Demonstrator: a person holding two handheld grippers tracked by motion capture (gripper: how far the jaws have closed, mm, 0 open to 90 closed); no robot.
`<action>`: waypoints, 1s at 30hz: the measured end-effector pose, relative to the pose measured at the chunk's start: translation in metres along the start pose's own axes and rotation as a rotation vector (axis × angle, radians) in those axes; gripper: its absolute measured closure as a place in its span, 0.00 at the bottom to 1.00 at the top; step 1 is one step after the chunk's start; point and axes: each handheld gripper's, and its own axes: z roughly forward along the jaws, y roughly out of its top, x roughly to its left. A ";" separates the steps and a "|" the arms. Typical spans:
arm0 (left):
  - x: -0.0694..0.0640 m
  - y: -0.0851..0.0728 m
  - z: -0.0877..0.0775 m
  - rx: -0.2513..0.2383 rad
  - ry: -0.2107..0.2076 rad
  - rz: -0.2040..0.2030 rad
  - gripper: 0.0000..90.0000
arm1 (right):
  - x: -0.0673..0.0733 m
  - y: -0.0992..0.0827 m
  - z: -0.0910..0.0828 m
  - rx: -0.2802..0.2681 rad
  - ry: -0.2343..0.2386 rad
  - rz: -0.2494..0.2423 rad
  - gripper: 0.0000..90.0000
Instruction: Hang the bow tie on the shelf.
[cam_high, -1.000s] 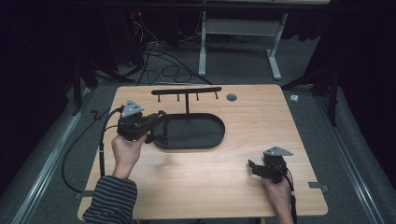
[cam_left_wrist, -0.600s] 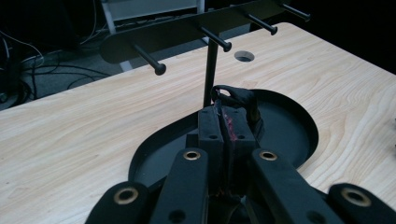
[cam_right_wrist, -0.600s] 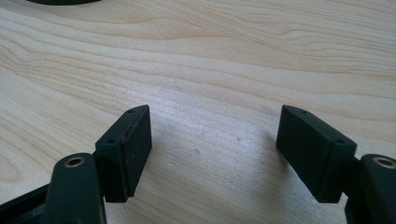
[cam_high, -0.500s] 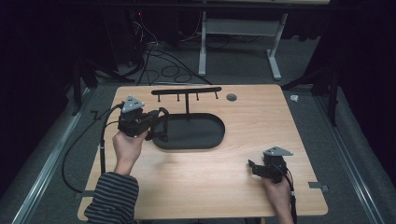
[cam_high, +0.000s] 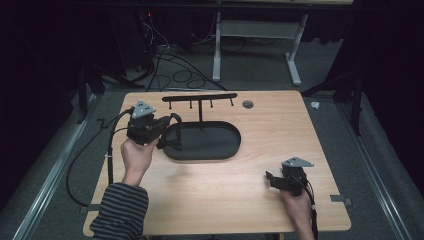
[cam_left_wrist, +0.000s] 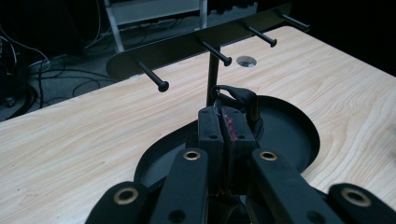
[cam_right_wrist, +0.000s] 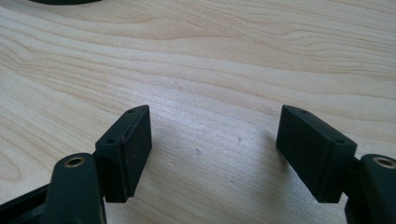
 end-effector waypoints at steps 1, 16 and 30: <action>0.000 0.001 0.000 0.005 0.003 0.008 0.98 | 0.000 0.000 0.000 -0.001 0.001 0.000 0.31; 0.010 0.016 0.009 -0.007 0.026 -0.012 0.98 | 0.000 0.000 0.000 -0.002 0.000 -0.005 0.31; 0.024 0.021 0.024 0.012 0.080 -0.024 0.98 | 0.000 0.000 0.000 -0.001 0.001 -0.002 0.31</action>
